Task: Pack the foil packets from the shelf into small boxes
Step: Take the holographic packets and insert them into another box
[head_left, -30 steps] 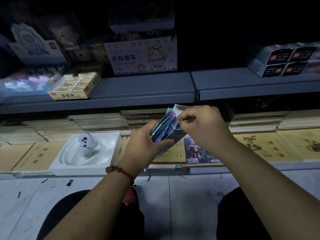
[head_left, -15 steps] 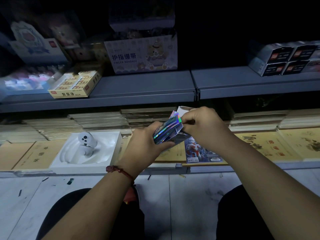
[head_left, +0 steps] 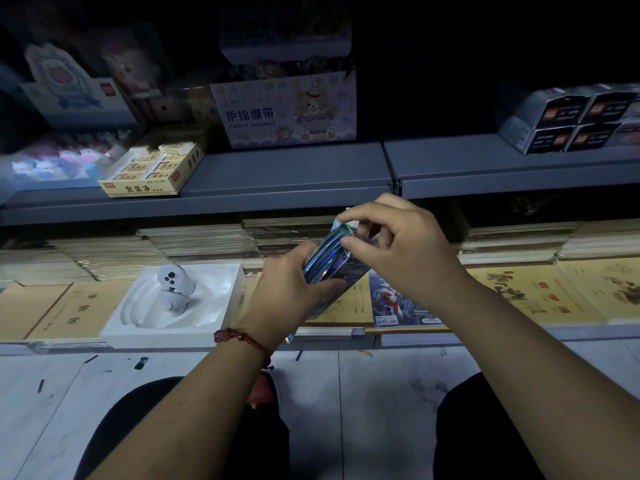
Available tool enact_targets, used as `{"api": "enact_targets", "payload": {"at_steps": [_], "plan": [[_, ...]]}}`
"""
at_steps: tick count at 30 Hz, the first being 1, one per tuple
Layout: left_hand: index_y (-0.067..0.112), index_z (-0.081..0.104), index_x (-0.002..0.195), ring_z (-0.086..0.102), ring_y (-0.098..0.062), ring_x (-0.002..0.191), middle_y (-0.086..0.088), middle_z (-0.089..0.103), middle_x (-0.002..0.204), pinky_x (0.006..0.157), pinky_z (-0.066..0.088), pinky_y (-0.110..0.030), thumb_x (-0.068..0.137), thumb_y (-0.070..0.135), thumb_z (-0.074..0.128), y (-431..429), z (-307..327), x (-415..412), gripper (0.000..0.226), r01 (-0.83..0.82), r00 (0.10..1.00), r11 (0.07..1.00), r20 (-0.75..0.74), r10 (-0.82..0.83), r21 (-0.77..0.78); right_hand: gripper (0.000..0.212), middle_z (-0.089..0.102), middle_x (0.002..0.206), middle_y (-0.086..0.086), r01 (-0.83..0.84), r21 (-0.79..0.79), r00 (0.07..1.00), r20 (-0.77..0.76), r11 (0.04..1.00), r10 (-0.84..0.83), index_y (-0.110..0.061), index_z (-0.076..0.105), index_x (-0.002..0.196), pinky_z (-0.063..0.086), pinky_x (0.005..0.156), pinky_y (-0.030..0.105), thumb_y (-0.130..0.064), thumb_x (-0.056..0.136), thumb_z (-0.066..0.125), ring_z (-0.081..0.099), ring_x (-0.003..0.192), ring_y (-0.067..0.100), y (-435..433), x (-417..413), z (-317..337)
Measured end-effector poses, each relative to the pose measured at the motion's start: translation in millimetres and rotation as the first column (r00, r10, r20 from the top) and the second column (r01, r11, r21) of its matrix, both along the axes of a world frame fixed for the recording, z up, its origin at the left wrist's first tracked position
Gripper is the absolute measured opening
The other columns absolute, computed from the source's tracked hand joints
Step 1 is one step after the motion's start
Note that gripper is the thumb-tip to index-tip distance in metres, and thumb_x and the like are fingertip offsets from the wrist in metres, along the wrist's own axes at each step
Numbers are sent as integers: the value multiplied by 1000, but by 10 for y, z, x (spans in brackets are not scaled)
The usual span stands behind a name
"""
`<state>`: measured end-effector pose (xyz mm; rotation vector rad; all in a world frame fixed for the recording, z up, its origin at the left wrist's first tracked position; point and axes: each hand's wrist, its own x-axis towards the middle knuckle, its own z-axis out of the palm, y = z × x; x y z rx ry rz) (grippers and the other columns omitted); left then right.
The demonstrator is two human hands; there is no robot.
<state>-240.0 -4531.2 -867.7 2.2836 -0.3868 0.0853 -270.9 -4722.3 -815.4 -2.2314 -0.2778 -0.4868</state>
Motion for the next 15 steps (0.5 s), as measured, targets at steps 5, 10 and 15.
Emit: {"api": "enact_targets", "payload": {"at_steps": [5, 10, 15], "plan": [[29, 65, 98, 64, -5, 72, 9, 69, 77, 66, 52, -29, 74, 41, 86, 7, 2, -11, 34, 25, 1000, 1000, 11, -25, -13, 21, 55, 94, -11, -2, -120, 1000, -13, 993, 0, -32, 78, 111, 42, 64, 23, -28, 90, 74, 50, 69, -5, 3, -4, -2], [30, 62, 94, 62, -6, 69, 10, 66, 73, 60, 48, -27, 76, 40, 86, 14, -13, -9, 31, 51, 998, 998, 37, -53, 32, 9, 56, 93, -10, -10, -130, 1000, -5, 991, 9, -28, 79, 91, 55, 69, 42, -20, 87, 75, 58, 83, 9, -2, -5, -7], [31, 62, 92, 61, -4, 69, 11, 66, 73, 60, 46, -26, 74, 41, 85, 4, -17, -5, 31, 49, 998, 997, 24, -50, 58, 12, 58, 92, -12, -20, -82, 1000, -17, 996, 19, -24, 78, 80, 56, 70, 42, -12, 83, 78, 60, 83, 9, -8, 1, 4]]}}
